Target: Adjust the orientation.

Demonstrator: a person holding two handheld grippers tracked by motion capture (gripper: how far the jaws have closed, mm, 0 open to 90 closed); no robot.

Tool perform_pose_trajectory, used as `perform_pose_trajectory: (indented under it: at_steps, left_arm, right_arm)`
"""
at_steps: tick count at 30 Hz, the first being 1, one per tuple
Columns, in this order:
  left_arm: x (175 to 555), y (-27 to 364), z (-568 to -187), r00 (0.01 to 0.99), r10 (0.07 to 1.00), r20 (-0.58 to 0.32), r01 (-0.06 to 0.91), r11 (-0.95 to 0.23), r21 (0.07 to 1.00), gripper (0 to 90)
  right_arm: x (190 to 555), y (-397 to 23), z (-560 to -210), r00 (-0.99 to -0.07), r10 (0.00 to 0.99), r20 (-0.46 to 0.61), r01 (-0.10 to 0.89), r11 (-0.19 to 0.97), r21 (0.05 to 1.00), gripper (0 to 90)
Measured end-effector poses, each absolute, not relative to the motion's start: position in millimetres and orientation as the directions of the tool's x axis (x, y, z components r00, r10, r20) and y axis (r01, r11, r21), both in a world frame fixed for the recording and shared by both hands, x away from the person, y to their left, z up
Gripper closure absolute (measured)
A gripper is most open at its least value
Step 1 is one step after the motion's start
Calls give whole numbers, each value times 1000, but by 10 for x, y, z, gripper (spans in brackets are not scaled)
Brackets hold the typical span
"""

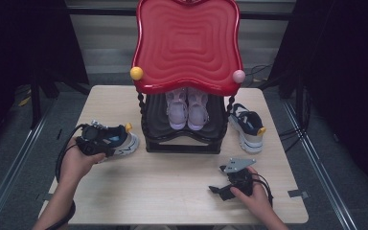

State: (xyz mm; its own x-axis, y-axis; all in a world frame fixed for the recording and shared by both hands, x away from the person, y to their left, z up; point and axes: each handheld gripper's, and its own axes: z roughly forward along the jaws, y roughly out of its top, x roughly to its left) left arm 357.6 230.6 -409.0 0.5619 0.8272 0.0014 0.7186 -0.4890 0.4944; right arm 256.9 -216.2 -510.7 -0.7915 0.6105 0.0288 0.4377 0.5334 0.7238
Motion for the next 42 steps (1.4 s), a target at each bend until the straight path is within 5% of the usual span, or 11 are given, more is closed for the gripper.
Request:
perform_pose_trajectory:
  at_steps: [6,16,22,25,31,33,39,42]
  left_arm:
    - [3677,2139,-4002,568,822,49,700,-513,496,450]
    - [3857,2000,-3986,565,822,70,680,-512,525,406]
    - [3907,1927,-4103,597,799,76,671,-548,500,564]
    - [3894,1944,-4070,592,801,91,678,-556,481,744]
    - [3855,2025,-3996,603,797,31,693,-542,476,877]
    - [3837,2043,-3991,607,794,31,685,-543,486,848]
    - [3880,1982,-3982,598,800,52,659,-527,538,560]
    - [3937,1934,-4054,602,797,53,657,-532,535,529]
  right_arm:
    - [2569,-2163,-5107,-792,610,29,438,533,724,118]
    - [2569,-2162,-5107,-792,610,29,438,533,724,118]
    - [2569,-2163,-5107,-792,610,29,437,533,724,118]
    - [2569,-2163,-5107,-792,610,29,438,533,724,118]
    - [2569,-2162,-5107,-791,611,29,438,533,724,118]
    - [2569,-2162,-5107,-792,610,29,438,533,724,118]
    - [2569,-2162,-5107,-792,610,29,438,533,724,118]
    - [2569,-2163,-5107,-792,610,29,437,533,724,118]
